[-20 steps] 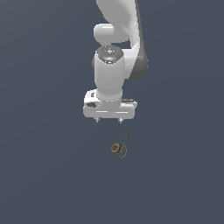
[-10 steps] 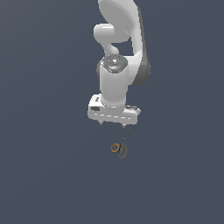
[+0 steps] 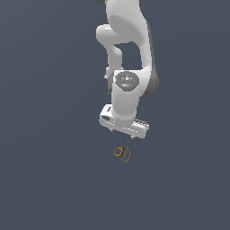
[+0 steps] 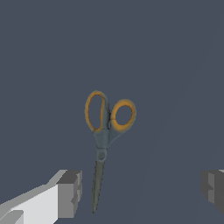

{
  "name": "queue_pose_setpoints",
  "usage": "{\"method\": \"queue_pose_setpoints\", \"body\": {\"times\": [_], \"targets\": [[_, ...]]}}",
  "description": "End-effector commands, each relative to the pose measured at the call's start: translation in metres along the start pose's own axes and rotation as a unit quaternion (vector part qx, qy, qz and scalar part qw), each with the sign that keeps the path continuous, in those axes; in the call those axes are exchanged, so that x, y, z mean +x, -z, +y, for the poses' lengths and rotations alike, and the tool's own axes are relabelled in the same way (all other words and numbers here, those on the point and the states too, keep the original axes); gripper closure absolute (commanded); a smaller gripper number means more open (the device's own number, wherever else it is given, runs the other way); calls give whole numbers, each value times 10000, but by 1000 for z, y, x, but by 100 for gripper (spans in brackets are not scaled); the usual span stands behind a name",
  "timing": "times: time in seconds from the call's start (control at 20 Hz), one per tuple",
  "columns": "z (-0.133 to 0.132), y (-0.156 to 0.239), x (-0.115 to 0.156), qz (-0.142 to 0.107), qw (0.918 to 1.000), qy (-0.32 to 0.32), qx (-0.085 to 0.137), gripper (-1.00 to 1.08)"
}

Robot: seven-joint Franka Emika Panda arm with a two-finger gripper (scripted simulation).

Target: Pick up the object and move it to a goal position.

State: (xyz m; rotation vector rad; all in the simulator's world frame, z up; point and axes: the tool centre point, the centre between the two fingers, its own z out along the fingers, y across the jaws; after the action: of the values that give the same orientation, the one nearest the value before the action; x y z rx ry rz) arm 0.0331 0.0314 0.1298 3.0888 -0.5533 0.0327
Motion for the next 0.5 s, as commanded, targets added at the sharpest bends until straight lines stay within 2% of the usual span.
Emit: {"method": "queue_pose_setpoints", "body": {"times": [0.0,0.45], "targets": [[-8,-11,-2,-18,9996,-294,3,-92],[-33,-48,-9,-75,9923,-1236,-4,-92]]}}
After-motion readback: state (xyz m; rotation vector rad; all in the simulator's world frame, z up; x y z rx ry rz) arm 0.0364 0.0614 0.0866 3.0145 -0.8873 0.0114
